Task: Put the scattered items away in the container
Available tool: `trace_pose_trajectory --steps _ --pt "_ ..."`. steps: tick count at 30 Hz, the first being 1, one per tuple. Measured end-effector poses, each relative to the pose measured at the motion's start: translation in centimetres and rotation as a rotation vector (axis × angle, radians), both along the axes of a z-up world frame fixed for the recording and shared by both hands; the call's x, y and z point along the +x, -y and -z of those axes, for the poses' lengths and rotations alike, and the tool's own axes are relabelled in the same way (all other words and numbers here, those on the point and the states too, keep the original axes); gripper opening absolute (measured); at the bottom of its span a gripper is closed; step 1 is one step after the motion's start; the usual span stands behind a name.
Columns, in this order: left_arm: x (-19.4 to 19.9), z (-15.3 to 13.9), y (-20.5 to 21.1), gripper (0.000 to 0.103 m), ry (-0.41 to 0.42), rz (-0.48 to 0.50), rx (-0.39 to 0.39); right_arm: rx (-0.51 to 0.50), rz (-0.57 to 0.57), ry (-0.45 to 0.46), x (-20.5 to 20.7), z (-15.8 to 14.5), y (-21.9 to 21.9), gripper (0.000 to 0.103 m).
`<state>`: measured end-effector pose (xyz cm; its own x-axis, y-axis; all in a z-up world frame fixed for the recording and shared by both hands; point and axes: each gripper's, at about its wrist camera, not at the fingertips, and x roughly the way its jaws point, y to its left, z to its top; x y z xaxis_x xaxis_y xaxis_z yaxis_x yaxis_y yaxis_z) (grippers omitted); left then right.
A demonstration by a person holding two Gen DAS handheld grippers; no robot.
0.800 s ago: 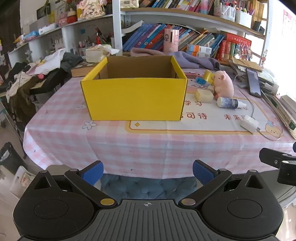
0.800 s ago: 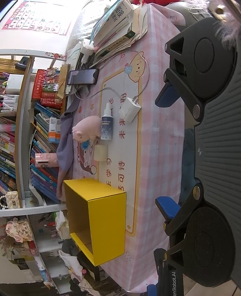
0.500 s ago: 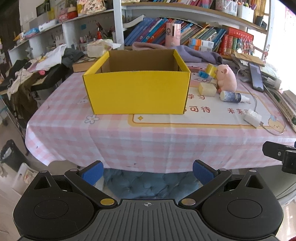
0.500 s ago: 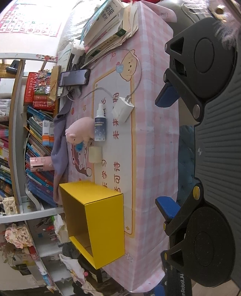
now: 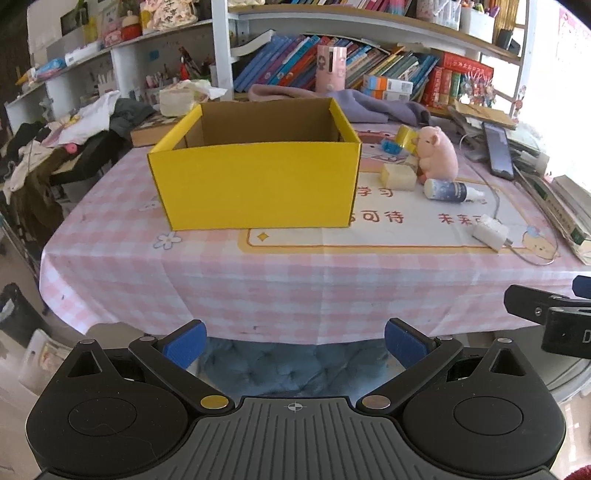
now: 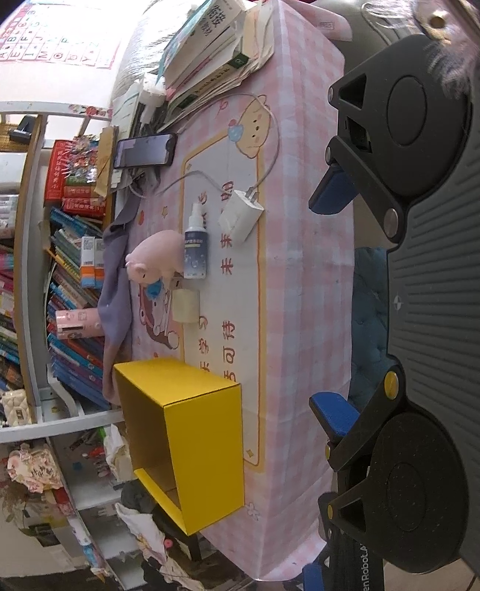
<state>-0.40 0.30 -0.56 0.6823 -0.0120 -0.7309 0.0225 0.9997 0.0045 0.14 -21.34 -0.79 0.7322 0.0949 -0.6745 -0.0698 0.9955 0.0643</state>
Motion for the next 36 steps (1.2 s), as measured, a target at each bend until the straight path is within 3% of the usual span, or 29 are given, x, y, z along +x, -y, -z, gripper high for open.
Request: trace_pose_trajectory --steps 19,36 --pt "0.0 -0.5 0.8 0.103 0.013 -0.039 0.063 -0.008 -0.078 -0.023 0.2 1.1 -0.4 0.103" --pt "1.1 -0.8 0.5 0.103 0.048 -0.014 0.007 -0.044 -0.049 0.011 0.7 0.2 0.0 0.103"
